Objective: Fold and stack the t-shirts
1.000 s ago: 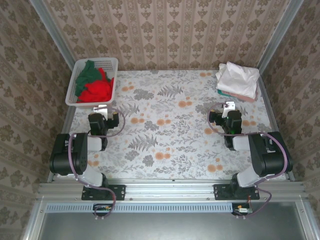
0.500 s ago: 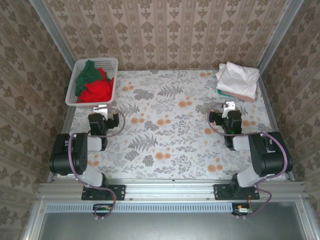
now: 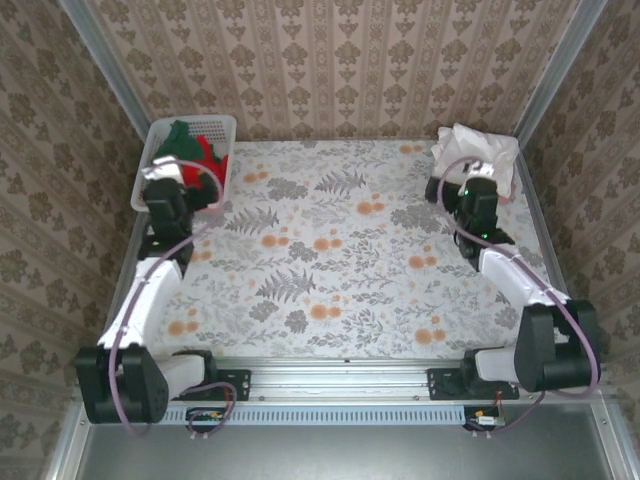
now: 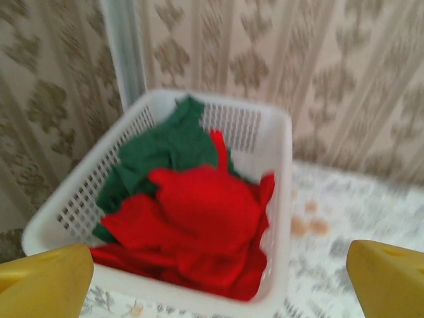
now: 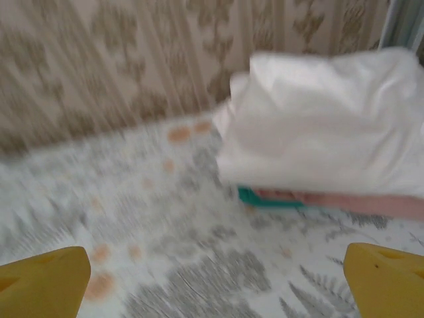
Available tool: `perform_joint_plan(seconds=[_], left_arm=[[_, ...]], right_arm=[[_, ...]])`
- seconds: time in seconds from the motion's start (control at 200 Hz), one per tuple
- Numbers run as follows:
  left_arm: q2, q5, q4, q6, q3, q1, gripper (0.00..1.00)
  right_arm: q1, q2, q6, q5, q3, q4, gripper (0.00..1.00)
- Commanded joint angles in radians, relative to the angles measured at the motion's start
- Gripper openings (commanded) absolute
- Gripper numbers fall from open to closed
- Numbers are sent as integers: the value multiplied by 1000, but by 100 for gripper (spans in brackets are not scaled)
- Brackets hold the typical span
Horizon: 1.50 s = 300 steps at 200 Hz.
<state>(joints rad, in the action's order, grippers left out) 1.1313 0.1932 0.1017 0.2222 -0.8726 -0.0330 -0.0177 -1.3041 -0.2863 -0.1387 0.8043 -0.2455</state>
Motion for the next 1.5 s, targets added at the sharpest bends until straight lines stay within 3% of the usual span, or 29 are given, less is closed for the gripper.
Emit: perform_joint_plan(seconds=[0.0,0.08,0.2,0.325,0.395,0.475,0.8,1.065,1.225,1.495], left_arm=[[23,-160,-277,131,-51,101,100],[113,-194,-357,125,-151,143,100],[334,-174,-546,67,-398,149,100],[555,-156,-654,47,-611,147,100],[665,-151,-691,43,-720,144,94],[791,-136,-764,48,-861,140,74],[1115,-221,-904,82,-1193,129,57],[1070,-316,-900,80,-1212,98,15],[934,-344,-921,73,-1241,59,1],[685,-239,-880,40,-1378,-85,0]], right_arm=[[67,23,-205,202,3,199,100],[68,54,-254,301,-36,137,100],[-9,87,-193,237,-27,220,100],[-40,103,-178,258,-51,243,100],[-51,121,-177,258,-74,246,100],[-60,141,-169,258,-99,249,100],[-71,210,-140,238,-148,288,100],[-71,223,-141,252,-157,291,100],[-71,234,-152,269,-154,291,100],[-71,281,-161,299,-143,296,100]])
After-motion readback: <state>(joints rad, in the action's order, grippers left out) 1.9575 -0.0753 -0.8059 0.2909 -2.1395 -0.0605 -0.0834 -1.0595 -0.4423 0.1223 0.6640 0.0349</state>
